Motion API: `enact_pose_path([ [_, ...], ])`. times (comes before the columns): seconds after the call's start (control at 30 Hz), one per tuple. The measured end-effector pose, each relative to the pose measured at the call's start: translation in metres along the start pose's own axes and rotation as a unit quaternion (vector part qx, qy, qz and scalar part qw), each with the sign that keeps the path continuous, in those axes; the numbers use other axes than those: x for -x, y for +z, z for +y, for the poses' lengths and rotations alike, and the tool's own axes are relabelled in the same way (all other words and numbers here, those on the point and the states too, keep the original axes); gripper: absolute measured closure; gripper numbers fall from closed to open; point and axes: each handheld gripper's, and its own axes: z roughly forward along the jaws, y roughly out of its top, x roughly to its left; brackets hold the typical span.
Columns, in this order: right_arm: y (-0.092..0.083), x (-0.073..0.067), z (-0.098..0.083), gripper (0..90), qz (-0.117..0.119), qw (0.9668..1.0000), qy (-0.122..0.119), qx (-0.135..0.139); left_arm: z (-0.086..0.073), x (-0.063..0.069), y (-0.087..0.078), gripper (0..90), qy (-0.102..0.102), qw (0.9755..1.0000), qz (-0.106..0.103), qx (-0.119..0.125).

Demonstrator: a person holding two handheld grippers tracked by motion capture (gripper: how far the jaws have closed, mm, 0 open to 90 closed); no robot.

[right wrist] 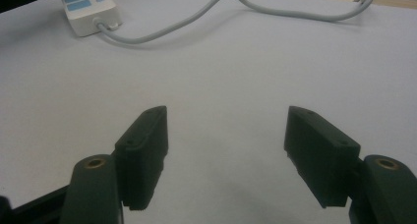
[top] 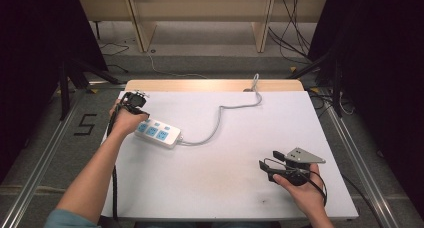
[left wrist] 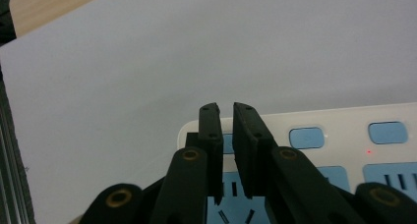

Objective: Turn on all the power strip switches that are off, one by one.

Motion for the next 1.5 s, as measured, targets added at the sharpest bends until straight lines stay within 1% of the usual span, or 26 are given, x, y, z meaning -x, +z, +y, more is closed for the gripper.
enact_pose_path([
  [0.07, 0.0, 0.0, 0.0, 34.0, 0.0, 1.0, -0.001, 0.001, 0.0, 0.001, -0.005, 77.8, 0.0, 1.0, -0.004, 0.009],
  [0.23, -0.001, 0.002, 0.0, 33.9, -0.001, 1.0, 0.001, 0.001, -0.003, 0.004, -0.017, 70.9, 0.008, 0.9995, -0.012, 0.028],
  [0.3, -0.001, 0.003, 0.0, 33.9, -0.003, 1.0, 0.002, 0.001, -0.004, 0.007, -0.021, 66.5, 0.014, 0.9993, -0.017, 0.029],
  [0.4, -0.002, 0.005, 0.0, 34.0, -0.005, 1.0, 0.005, 0.001, -0.008, 0.011, -0.028, 62.0, 0.012, 0.9987, -0.018, 0.046],
  [0.53, -0.002, 0.007, -0.001, 33.9, -0.004, 1.0, 0.007, -0.002, -0.013, 0.017, -0.037, 56.8, 0.007, 0.9973, -0.029, 0.067],
  [0.6, -0.001, 0.007, -0.001, 33.9, -0.003, 1.0, 0.006, -0.003, -0.015, 0.02, -0.039, 54.0, 0.011, 0.997, -0.031, 0.069],
  [0.67, -0.001, 0.007, -0.001, 33.8, -0.002, 1.0, 0.006, -0.005, -0.018, 0.024, -0.043, 51.6, 0.013, 0.9964, -0.034, 0.076],
  [0.77, 0.0, 0.007, -0.002, 33.6, 0.0, 0.9999, 0.005, -0.009, -0.022, 0.031, -0.05, 46.7, 0.008, 0.9946, -0.046, 0.093],
  [0.83, 0.0, 0.008, -0.002, 33.6, 0.0, 0.9999, 0.005, -0.01, -0.026, 0.036, -0.054, 43.0, 0.015, 0.9939, -0.051, 0.096],
  [0.9, -0.001, 0.009, -0.002, 33.4, 0.0, 0.9999, 0.005, -0.012, -0.031, 0.042, -0.057, 38.2, 0.018, 0.9934, -0.054, 0.099],
  [1.0, -0.001, 0.012, -0.002, 33.3, 0.002, 0.9999, 0.004, -0.016, -0.04, 0.049, -0.062, 33.8, 0.013, 0.9919, -0.067, 0.108],
  [1.07, -0.002, 0.013, -0.002, 33.3, 0.0, 0.9999, 0.005, -0.016, -0.046, 0.054, -0.066, 30.9, 0.015, 0.9904, -0.077, 0.114],
  [1.13, -0.002, 0.014, -0.003, 33.2, 0.0, 0.9998, 0.006, -0.018, -0.053, 0.059, -0.069, 28.5, 0.017, 0.9891, -0.084, 0.12],
  [1.23, -0.002, 0.016, -0.003, 33.2, 0.0, 0.9998, 0.005, -0.02, -0.062, 0.066, -0.072, 25.0, 0.026, 0.9869, -0.089, 0.132],
  [1.3, -0.002, 0.016, -0.003, 33.0, -0.001, 0.9998, 0.005, -0.021, -0.069, 0.071, -0.073, 23.4, 0.035, 0.9862, -0.089, 0.135],
  [1.37, -0.001, 0.016, -0.003, 32.8, -0.001, 0.9998, 0.004, -0.021, -0.078, 0.076, -0.072, 21.3, 0.039, 0.9858, -0.087, 0.138],
  [1.5, -0.001, 0.016, -0.004, 32.7, -0.002, 0.9997, 0.005, -0.023, -0.092, 0.083, -0.069, 18.7, 0.048, 0.9844, -0.094, 0.141],
])
